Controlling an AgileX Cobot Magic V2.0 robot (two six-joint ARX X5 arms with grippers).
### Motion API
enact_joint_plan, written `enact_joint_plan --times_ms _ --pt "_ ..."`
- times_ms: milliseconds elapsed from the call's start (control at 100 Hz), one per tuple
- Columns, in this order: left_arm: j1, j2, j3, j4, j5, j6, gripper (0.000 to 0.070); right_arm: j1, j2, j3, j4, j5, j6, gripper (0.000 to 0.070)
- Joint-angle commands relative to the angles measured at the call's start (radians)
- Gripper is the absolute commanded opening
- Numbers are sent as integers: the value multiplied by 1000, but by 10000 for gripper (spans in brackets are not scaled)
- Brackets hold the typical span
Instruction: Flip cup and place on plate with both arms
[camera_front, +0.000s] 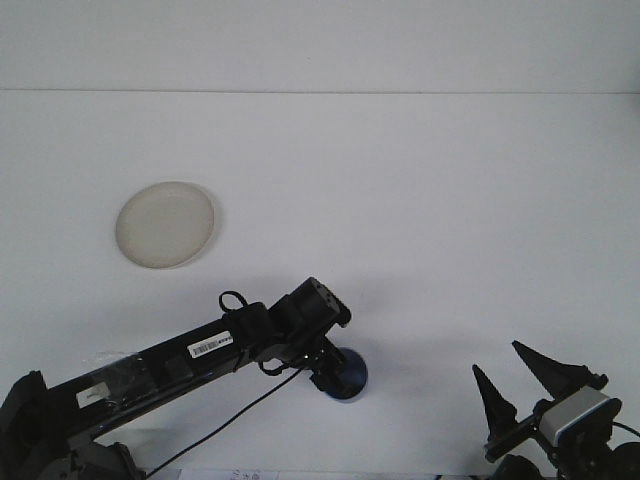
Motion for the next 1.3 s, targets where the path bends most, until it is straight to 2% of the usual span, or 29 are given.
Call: enact_joint_plan --times_ms 0,190,330,420,560,640,790,930,1090,1290 --pt "-13 14 28 2 -2 5 10 9 3 5 6 0 2 467" --pt "-11 9 65 -27 -4 8 10 9 3 5 2 0 3 467" --pt "3 -42 121 -77 -60 27 10 9 3 5 -2 0 3 467" --pt "28 -107 153 -146 -140 66 9 9 3 5 -6 0 5 467" --pt "134 -223 187 -296 -346 129 8 9 3 5 -6 0 11 467" --pt "240 -277 195 -361 -402 172 6 9 3 5 -6 0 11 467" --pt "520 -304 204 -393 -406 218 6 9 3 5 -6 0 17 467" --pt "756 -243 207 -331 -405 250 6 9 3 5 -9 0 33 467" --pt "910 -103 253 -264 -397 233 6 9 3 5 -17 0 38 467" --pt "972 85 372 -220 -385 230 7 9 3 5 -30 -1 40 467"
